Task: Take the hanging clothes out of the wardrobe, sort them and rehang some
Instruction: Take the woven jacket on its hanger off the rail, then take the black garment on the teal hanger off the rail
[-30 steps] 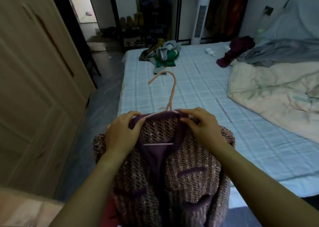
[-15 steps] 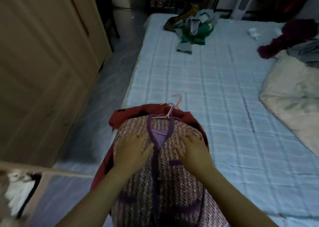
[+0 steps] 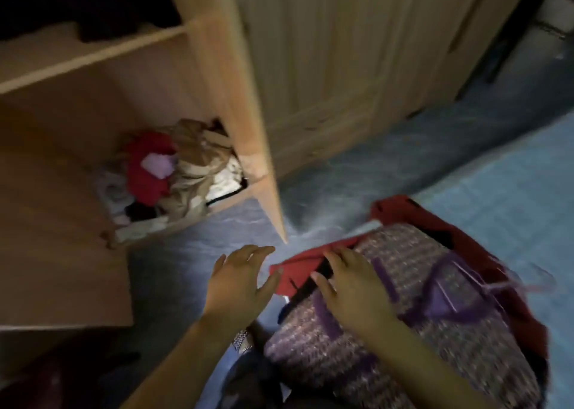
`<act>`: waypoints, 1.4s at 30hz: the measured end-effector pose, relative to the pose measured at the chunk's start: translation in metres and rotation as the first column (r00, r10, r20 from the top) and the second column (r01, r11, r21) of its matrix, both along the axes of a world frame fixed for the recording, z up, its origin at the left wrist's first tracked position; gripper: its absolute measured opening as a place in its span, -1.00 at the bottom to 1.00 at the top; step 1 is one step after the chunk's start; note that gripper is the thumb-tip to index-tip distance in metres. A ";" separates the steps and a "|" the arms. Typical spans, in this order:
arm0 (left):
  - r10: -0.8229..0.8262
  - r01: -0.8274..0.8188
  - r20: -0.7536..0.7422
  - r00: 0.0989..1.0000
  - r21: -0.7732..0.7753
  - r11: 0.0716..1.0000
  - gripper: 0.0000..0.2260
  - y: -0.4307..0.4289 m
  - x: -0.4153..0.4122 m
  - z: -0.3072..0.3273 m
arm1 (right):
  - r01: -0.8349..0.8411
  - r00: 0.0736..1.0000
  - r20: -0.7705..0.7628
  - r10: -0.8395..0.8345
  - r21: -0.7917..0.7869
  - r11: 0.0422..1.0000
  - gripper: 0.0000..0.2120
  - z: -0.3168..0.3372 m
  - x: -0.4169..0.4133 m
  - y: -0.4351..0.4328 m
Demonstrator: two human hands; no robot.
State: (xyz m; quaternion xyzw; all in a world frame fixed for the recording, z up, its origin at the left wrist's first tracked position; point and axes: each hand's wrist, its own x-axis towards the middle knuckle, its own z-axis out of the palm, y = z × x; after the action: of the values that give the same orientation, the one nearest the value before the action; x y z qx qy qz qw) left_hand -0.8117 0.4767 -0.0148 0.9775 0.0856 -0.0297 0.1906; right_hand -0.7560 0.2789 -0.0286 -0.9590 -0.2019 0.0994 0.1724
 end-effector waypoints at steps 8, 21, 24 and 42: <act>0.337 -0.362 0.246 0.909 0.062 0.930 -0.52 0.197 -0.008 0.050 | -0.409 0.899 0.226 0.375 0.131 0.903 -0.48 0.051 0.050 0.241; 0.293 -0.496 0.620 0.728 0.181 0.849 -0.45 0.521 0.085 0.259 | -0.627 0.661 0.682 0.312 0.273 0.730 -0.52 0.275 0.171 0.586; 0.246 -0.480 0.686 0.685 0.171 0.861 -0.51 0.574 0.119 0.311 | -0.665 0.586 0.758 0.285 0.249 0.705 -0.52 0.335 0.207 0.636; -0.012 -0.466 0.916 0.402 0.216 0.858 -0.41 0.805 0.342 0.634 | -0.683 -0.031 0.999 -0.034 0.004 0.730 -0.58 0.719 0.408 0.839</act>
State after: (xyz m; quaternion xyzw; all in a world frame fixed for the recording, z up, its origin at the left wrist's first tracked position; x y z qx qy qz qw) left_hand -0.4698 1.2818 0.6191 0.8347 0.1127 0.5387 -0.0184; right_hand -0.3482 1.1178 0.6908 -0.5864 -0.5143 -0.5910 0.2058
